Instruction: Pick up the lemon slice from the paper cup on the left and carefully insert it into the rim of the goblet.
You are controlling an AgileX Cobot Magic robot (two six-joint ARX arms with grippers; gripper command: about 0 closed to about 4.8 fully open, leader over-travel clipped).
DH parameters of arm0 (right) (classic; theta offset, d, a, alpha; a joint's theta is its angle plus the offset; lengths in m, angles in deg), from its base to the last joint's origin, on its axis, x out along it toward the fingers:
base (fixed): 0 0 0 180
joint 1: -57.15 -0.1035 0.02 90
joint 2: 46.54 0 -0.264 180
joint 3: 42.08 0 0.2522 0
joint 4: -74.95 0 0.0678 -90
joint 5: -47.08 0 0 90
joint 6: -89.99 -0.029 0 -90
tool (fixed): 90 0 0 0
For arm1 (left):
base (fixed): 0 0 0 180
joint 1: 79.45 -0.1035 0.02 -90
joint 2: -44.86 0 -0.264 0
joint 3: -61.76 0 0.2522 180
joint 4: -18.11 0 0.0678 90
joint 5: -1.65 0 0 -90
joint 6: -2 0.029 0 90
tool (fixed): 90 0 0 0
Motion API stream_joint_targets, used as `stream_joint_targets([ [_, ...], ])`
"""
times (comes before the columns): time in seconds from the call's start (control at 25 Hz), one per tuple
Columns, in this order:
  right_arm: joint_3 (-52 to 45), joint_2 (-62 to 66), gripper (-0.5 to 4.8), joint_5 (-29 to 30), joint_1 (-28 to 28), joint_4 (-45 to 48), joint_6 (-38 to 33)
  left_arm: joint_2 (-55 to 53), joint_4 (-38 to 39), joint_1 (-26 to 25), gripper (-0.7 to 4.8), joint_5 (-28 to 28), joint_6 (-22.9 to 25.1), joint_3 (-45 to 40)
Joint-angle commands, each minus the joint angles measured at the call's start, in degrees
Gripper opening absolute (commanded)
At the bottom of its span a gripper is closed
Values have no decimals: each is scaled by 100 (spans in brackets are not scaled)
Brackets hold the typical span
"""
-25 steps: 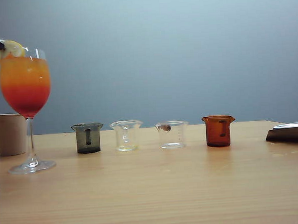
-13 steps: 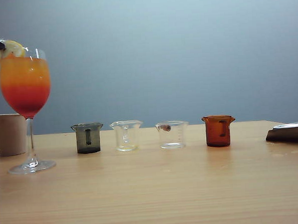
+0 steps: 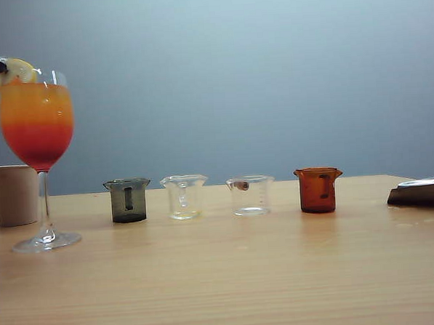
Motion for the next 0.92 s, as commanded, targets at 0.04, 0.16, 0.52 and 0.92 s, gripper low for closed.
stream_joint_targets([
  [0.04, 37, -11, -5, 7, -2, 74, -11, 13, -13, 7, -1, -17, 24, 26],
  [0.16, 37, -11, -5, 7, -2, 74, -11, 13, 31, 7, -1, -15, 26, 26],
  [0.52, 37, -11, -5, 7, -2, 70, -11, 13, 26, 7, 57, 118, 22, 26],
  [0.92, 37, -11, -5, 7, -2, 37, -9, 13, 22, 7, 100, 122, 20, 26],
])
